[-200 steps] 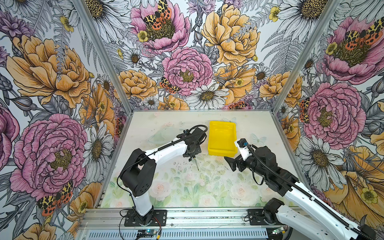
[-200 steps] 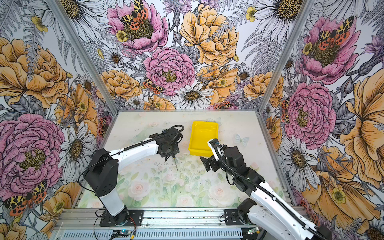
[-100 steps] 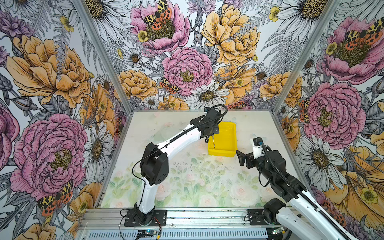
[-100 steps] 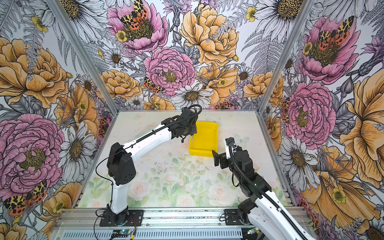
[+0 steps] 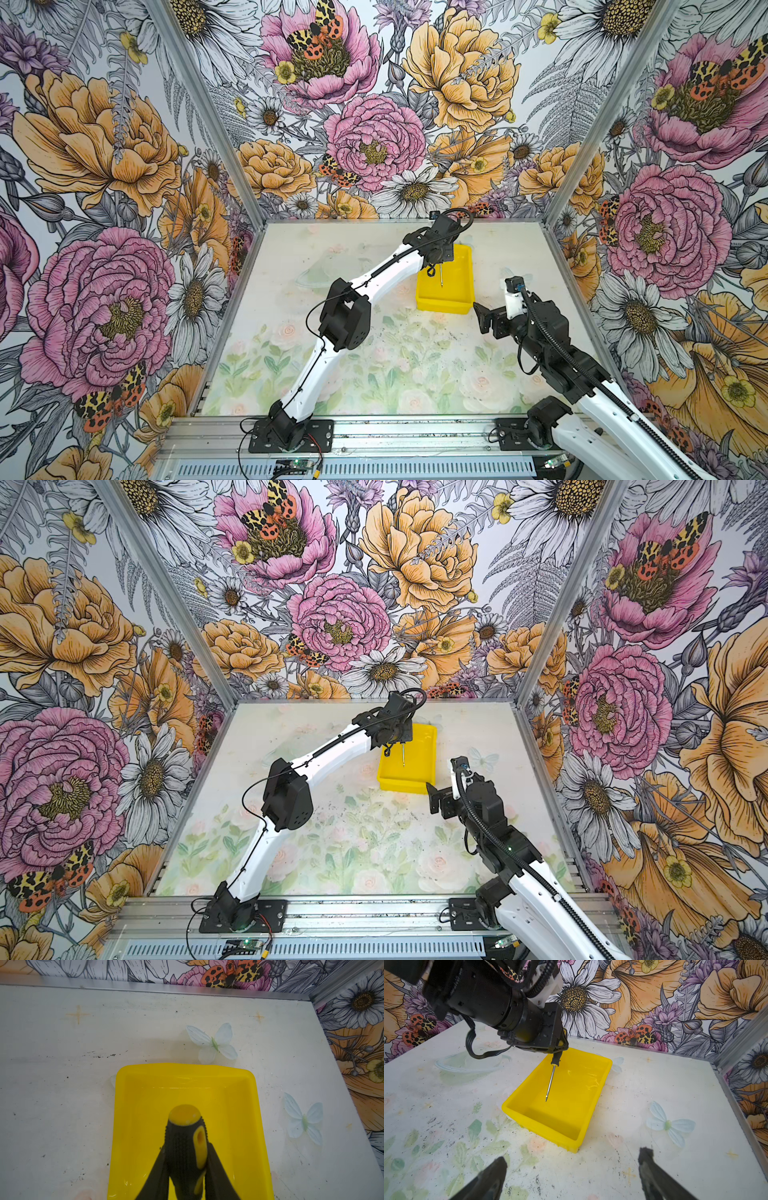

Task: Put the screwdriver in the bin
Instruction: 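Lift the screwdriver with the left gripper and carry it over the yellow bin, then lower the screwdriver into the bin and open the left gripper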

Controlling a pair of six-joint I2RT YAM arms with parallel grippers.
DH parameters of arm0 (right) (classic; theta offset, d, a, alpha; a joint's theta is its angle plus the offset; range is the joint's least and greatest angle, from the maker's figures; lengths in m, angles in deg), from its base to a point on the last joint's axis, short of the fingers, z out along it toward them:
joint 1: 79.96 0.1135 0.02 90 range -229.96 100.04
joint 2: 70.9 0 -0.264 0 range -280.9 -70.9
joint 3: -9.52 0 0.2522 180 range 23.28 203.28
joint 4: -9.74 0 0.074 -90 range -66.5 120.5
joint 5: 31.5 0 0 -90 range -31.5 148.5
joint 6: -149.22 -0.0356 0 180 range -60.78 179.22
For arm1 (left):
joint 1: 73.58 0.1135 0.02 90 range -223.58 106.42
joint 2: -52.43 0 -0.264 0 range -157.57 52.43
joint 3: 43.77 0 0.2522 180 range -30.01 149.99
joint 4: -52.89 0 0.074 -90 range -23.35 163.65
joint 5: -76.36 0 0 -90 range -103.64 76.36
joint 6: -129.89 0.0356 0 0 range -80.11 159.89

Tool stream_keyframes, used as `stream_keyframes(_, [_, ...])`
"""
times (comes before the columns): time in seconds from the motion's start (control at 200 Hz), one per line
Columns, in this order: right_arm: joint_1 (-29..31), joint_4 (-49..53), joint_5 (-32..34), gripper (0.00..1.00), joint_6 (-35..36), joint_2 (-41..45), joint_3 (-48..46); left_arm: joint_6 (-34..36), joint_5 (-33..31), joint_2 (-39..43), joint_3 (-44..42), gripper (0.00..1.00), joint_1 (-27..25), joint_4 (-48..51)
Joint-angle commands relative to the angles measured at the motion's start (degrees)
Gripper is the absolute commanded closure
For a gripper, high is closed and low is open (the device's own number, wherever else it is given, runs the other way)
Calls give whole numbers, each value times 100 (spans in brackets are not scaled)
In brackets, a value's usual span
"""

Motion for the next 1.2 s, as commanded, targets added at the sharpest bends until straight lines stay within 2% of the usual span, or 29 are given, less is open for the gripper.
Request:
stream_keyframes(0.0, [-35, 33, 110, 0, 17, -11, 11, 80, 156, -158, 206, 92, 79, -37])
stream_keyframes(0.13, [-57, 42, 105, 1, 22, -95, 11, 131, 169, -395, 419, 91, 53, -39])
stream_keyframes(0.215, [-71, 45, 78, 1, 23, -169, 11, 128, 392, -537, 534, 91, 27, -46])
stream_keyframes(0.916, [-237, 42, 31, 1, -21, -357, -2, -1, 598, -1296, 753, 88, 9, -38])
stream_keyframes(1.191, [-298, 43, 29, 1, -22, -330, -9, -67, 619, -1389, 718, 78, 2, -37])
